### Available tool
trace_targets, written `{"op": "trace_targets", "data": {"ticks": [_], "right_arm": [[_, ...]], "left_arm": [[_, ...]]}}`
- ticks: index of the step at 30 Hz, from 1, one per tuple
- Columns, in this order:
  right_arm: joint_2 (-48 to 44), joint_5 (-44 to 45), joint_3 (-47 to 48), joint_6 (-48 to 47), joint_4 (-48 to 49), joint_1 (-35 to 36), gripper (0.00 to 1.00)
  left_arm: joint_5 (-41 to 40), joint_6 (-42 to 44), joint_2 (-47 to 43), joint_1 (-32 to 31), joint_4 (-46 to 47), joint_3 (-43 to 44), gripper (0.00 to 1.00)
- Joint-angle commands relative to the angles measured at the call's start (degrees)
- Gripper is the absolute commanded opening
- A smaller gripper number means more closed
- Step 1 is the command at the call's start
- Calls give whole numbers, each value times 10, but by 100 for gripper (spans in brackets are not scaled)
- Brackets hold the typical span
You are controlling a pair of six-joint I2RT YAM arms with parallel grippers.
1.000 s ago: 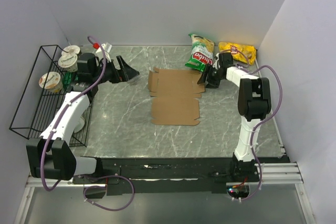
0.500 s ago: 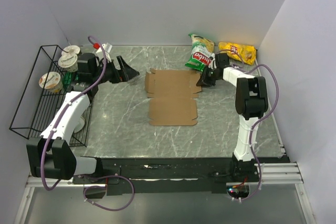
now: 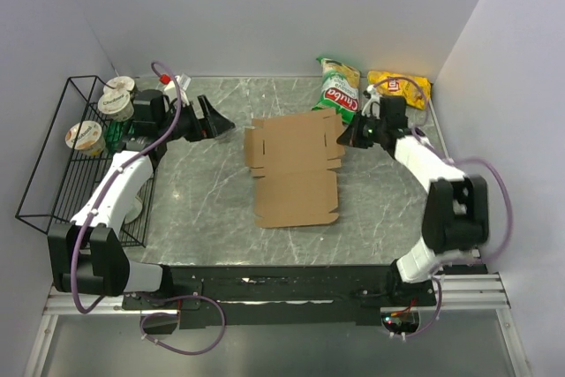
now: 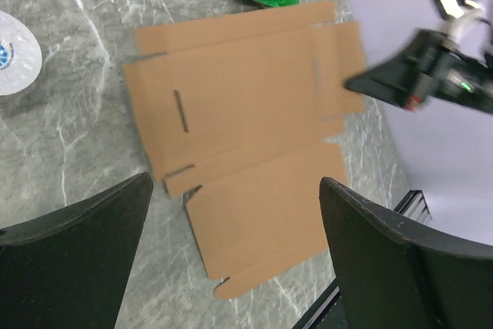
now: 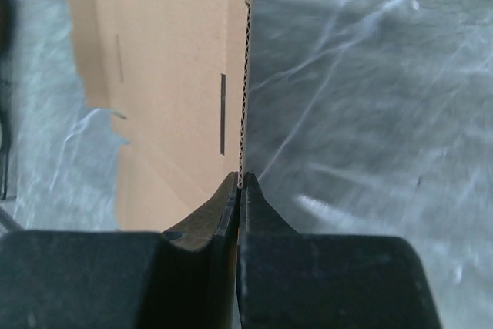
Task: Fold the paper box
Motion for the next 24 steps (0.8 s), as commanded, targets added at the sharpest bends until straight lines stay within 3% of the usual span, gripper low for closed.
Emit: {"op": "trace_targets", "data": {"ticks": [1, 5, 11, 24], "right_arm": [[-156, -8, -77, -21, 36, 5, 0], [-290, -22, -136, -1, 42, 5, 0], [-409, -13, -139, 12, -1, 5, 0], [-491, -78, -121, 57, -19, 5, 0]], "left_arm": [[40, -10, 0, 15, 34, 10, 96], [58, -15, -4, 18, 57, 0, 96], [29, 19, -21, 18, 41, -1, 96], [109, -19, 30, -8, 143, -51, 96]]}}
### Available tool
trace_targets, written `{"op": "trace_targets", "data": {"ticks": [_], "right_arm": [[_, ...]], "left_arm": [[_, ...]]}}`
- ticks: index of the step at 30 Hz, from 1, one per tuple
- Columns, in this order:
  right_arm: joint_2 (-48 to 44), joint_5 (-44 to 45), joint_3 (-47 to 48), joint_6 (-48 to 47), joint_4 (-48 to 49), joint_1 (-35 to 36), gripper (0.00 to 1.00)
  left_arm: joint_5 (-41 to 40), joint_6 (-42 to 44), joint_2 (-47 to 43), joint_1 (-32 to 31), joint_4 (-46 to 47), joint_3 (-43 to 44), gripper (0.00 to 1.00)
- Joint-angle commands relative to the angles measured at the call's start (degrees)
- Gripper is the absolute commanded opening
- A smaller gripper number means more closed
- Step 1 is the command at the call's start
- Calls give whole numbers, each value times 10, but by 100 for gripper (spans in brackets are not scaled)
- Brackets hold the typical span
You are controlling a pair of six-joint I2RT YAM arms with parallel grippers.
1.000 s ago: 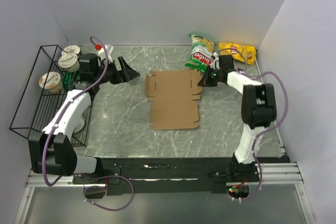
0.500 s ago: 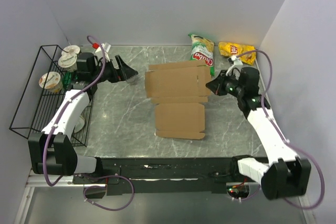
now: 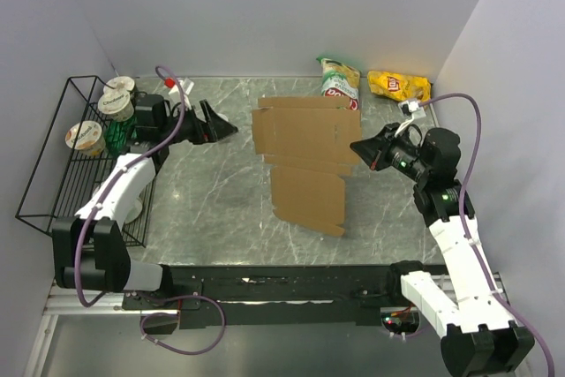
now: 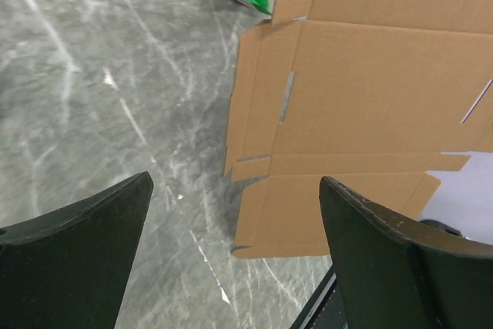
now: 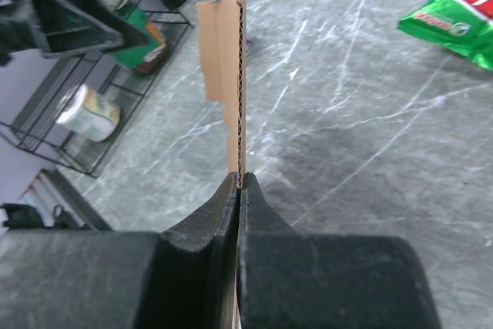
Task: Fold the paper box
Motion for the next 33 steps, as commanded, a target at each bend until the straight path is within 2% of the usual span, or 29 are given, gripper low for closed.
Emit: {"op": "trace_targets", "data": {"ticks": [1, 10, 13, 16, 22, 23, 29, 33], "right_arm": [[-23, -31, 22, 23, 3, 3, 0], [-37, -55, 24, 32, 6, 3, 0], [-40, -59, 26, 29, 1, 3, 0], [-44, -63, 24, 30, -3, 2, 0], [-49, -62, 16, 26, -6, 3, 0], [-49, -61, 16, 25, -7, 2, 0], [-51, -50, -13, 19, 7, 3, 0], [-53, -18, -47, 8, 17, 3, 0]], "left_arm": [[47, -17, 22, -21, 77, -14, 96], [74, -34, 94, -54, 167, -26, 99], [71, -40, 96, -59, 189, -35, 95], [64, -33, 90, -64, 202, -41, 87], [77, -49, 87, -70, 250, -56, 58], [75, -45, 85, -71, 250, -57, 47], [53, 4, 66, -86, 209, -50, 12], [16, 59, 40, -90, 130, -43, 1]]}}
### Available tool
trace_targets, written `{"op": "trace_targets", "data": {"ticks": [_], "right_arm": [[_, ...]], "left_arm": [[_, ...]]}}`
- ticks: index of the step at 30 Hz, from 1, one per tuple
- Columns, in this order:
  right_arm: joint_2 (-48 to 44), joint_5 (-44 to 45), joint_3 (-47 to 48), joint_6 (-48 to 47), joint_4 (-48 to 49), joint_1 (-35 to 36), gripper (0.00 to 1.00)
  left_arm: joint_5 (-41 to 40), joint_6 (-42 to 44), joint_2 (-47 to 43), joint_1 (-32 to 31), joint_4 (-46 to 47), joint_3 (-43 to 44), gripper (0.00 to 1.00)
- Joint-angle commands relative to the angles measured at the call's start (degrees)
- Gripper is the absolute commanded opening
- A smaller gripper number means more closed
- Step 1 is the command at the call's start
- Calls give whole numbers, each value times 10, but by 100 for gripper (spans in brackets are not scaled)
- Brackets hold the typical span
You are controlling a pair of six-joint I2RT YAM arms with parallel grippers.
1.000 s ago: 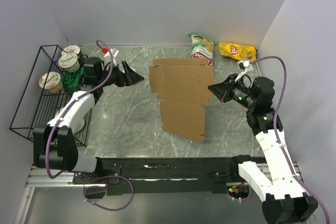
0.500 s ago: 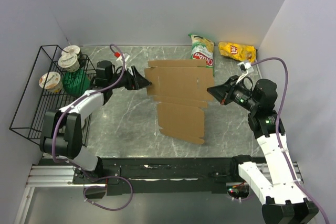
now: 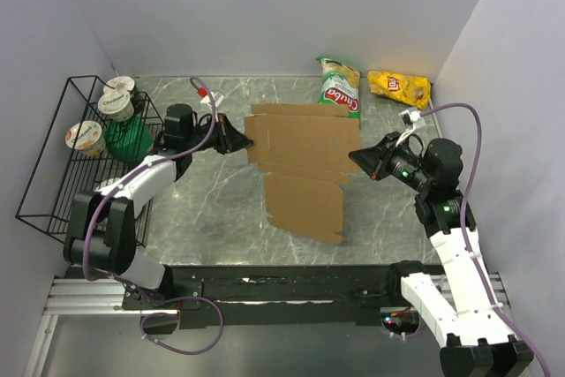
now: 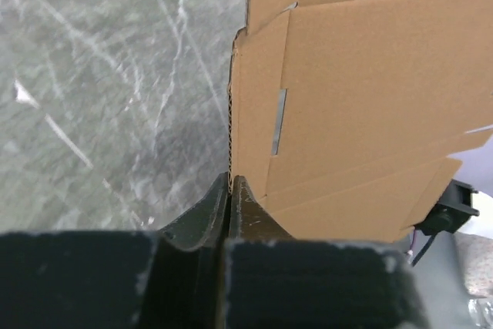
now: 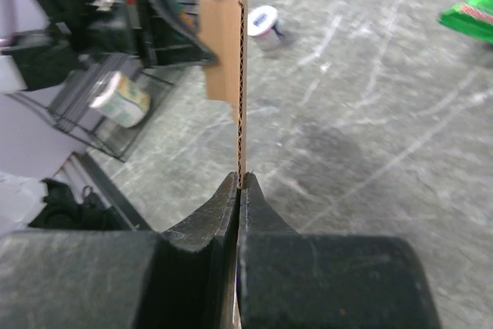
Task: Fold the paper box
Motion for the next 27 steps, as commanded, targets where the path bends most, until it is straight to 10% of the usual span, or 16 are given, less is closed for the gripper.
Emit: {"op": "trace_targets", "data": {"ticks": [1, 7, 11, 14, 20, 27], "right_arm": [[-9, 39, -43, -9, 30, 3, 0], [-12, 95, -130, -7, 67, 5, 12], [-15, 163, -134, -28, 45, 5, 77], [-20, 201, -106, -51, 31, 5, 98], [5, 157, -30, -145, 64, 5, 100], [233, -95, 185, -304, -30, 20, 98]], "left_arm": [[-44, 86, -48, -5, -69, 14, 1], [-85, 193, -96, -11, -187, 36, 1], [-97, 278, -119, -37, -223, 23, 1], [-90, 325, -131, -48, -230, 10, 1], [-65, 360, -129, -54, -253, 13, 1], [-49, 377, -126, -57, -270, 19, 1]]}}
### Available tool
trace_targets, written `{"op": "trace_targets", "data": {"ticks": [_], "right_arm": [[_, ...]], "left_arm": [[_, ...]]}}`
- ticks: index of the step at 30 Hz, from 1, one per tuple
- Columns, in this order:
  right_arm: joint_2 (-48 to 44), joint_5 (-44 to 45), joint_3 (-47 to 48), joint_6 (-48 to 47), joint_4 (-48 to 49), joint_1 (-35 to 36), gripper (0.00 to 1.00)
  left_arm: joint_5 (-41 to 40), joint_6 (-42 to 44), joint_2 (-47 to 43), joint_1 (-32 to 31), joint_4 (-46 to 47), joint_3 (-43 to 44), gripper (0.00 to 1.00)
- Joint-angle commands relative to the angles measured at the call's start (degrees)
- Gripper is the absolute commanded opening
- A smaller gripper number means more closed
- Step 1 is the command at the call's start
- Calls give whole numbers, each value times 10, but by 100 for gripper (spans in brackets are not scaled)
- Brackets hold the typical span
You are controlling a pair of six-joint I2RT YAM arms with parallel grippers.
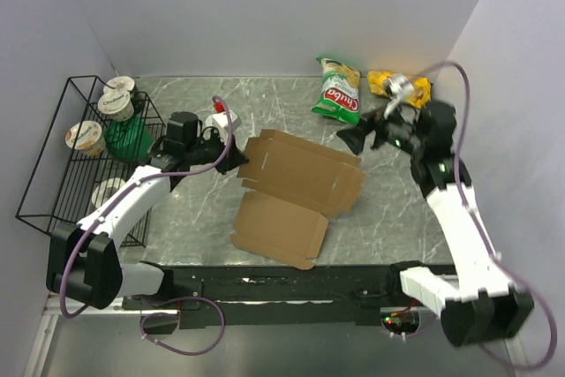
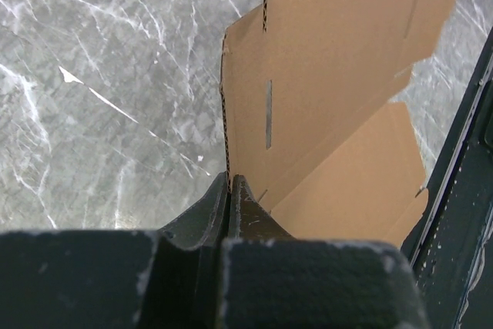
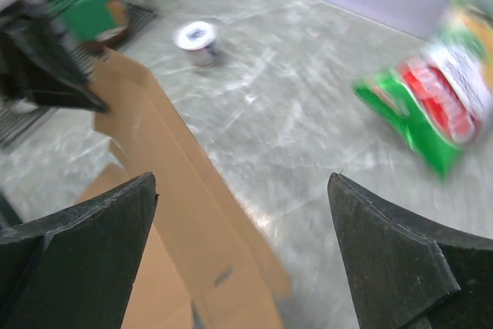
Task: Fold the paper box
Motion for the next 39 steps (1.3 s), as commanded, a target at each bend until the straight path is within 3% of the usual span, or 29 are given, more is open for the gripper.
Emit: {"op": "trace_targets", "data": {"ticks": [1, 6, 14, 21, 26, 33, 39], "right_arm": [[134, -162, 123, -131, -86, 19, 98], [256, -126, 240, -222, -220, 113, 95], [295, -106, 210, -244, -201, 132, 93], [295, -112, 177, -244, -199, 147, 86], [286, -74, 152, -228, -187, 161, 68], [237, -30, 126, -203, -138, 160, 66], [223, -58, 134, -190, -123, 143, 62]], "left_arm": [[17, 36, -8, -4, -7, 10, 1], [2, 39, -17, -4, -7, 9, 1], [1, 39, -27, -4, -7, 9, 1], [-2, 34, -34, -4, 0, 7, 1], [-7, 34, -35, -4, 2, 5, 1], [-5, 37, -36, -4, -7, 8, 1], [0, 41, -41, -4, -7, 7, 1]]}}
